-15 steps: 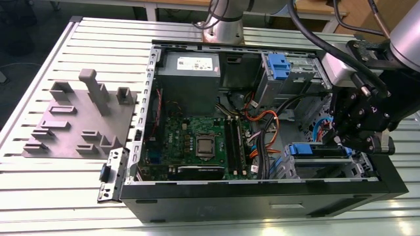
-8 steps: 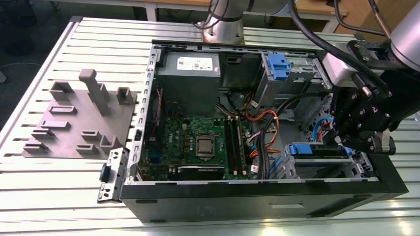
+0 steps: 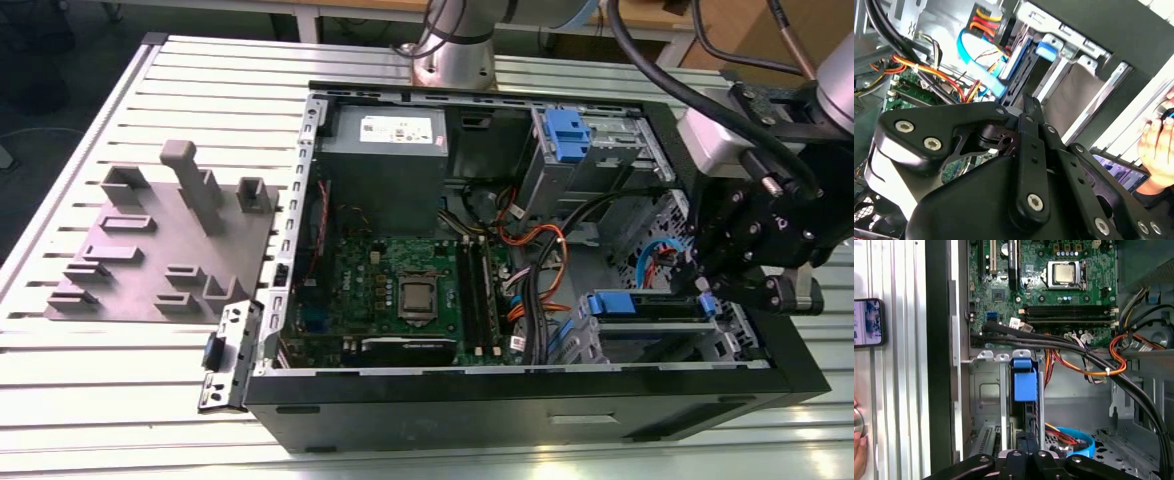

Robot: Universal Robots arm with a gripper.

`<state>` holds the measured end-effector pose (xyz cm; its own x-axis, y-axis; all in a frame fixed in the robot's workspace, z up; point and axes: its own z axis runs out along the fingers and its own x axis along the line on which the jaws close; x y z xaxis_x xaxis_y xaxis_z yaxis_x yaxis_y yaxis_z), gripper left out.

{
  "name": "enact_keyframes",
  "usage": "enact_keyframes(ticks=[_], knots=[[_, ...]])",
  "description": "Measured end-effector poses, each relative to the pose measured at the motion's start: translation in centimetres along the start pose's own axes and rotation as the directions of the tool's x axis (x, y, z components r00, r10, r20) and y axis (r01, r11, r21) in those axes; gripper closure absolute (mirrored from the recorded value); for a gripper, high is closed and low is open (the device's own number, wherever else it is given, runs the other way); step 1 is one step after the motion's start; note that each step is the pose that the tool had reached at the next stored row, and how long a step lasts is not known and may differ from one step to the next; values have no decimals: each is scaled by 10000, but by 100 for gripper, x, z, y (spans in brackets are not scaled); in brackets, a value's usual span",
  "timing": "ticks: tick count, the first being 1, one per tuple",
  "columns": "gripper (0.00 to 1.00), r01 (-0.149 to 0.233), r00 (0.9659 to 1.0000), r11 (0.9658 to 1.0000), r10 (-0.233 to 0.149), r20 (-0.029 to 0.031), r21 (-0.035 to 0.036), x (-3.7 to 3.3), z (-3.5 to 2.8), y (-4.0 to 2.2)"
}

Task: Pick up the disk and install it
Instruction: 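Insert the first disk wire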

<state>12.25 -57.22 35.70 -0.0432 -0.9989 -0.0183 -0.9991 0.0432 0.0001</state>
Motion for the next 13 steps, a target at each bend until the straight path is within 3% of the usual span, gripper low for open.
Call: enact_keyframes(ticks=[3,13], knots=[[89,0,10000,10000,0,-1,0,-2,-1,-46],[89,-1,10000,10000,1,0,0,-3,0,-57]])
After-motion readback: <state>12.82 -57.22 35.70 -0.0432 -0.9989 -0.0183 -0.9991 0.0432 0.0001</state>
